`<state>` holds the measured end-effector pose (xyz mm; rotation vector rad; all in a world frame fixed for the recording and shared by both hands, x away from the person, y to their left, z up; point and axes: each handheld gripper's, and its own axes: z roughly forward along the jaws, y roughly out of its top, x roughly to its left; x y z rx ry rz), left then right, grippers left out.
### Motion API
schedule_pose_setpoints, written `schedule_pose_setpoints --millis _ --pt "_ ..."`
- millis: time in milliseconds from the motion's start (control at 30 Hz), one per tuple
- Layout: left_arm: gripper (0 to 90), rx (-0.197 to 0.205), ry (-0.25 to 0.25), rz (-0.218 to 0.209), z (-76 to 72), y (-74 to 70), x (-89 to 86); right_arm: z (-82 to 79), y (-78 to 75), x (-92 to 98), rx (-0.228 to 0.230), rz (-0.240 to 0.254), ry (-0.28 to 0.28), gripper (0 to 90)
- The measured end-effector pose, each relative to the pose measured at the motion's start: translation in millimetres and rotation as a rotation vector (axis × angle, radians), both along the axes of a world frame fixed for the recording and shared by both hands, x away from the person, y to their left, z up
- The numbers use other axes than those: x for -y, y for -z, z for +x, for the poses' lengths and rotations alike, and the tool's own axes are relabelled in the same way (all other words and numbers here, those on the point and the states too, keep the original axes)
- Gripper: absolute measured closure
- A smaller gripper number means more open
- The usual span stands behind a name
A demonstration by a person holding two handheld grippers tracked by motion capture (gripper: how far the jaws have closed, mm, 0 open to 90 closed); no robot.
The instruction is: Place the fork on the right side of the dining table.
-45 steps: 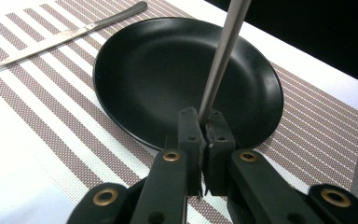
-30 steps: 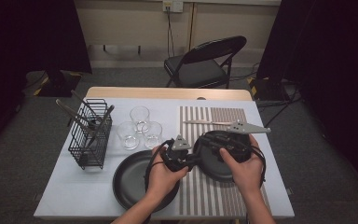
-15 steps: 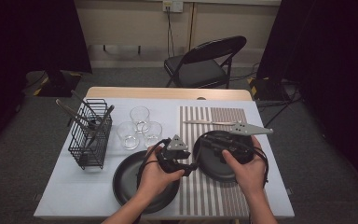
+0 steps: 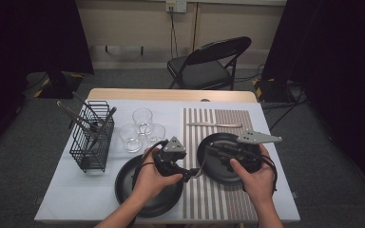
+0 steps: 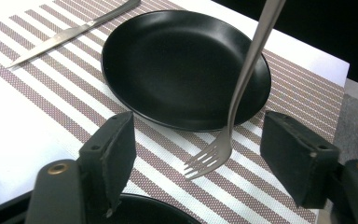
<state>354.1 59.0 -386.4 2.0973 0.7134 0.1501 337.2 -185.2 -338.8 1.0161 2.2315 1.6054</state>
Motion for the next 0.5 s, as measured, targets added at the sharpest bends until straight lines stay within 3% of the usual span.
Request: schedule_pose_setpoints --millis 233,500 --pt "18.6 -0.007 0.017 -0.005 1.1 -0.5 -4.7 -6.0 0.5 2.2 0.001 0.0 -0.007 78.4" --pt "18.4 -0.009 0.032 -0.014 2.1 -3.1 -12.8 -12.4 1.3 2.8 0.001 -0.007 -0.023 78.5"
